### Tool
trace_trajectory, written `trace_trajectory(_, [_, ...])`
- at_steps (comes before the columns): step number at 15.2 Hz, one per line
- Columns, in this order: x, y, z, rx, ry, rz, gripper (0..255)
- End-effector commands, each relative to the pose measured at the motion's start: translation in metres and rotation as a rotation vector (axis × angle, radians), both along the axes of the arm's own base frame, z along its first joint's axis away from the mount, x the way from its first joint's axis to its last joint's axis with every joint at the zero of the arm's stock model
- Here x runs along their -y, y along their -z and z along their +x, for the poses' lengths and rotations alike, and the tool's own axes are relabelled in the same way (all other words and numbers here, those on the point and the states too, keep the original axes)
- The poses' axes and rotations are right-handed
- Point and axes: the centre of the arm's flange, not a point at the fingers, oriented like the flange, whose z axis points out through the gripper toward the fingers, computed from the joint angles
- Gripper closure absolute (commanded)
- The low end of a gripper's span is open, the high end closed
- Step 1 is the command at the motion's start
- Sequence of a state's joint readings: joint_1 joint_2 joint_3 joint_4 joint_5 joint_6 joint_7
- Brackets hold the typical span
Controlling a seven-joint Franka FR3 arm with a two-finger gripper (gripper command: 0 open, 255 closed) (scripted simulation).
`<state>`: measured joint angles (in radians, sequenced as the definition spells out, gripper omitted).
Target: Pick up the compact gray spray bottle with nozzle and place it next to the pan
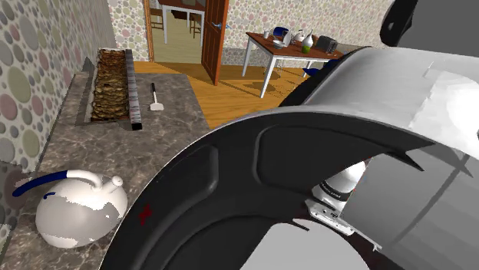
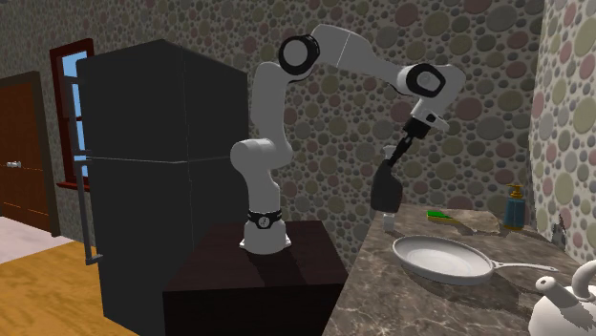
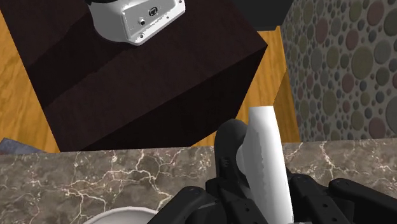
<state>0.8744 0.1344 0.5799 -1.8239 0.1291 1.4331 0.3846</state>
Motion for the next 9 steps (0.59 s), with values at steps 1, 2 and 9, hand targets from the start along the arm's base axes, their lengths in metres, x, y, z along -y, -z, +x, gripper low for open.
trace_trajectory(1, [0.001, 0.01, 0.0, 0.0, 0.0, 0.001, 255])
trace_trajectory(2, [0.001, 0.015, 0.0, 0.0, 0.0, 0.001, 255])
trace_trajectory(9, [0.001, 0.052, 0.0, 0.0, 0.0, 0.001, 255])
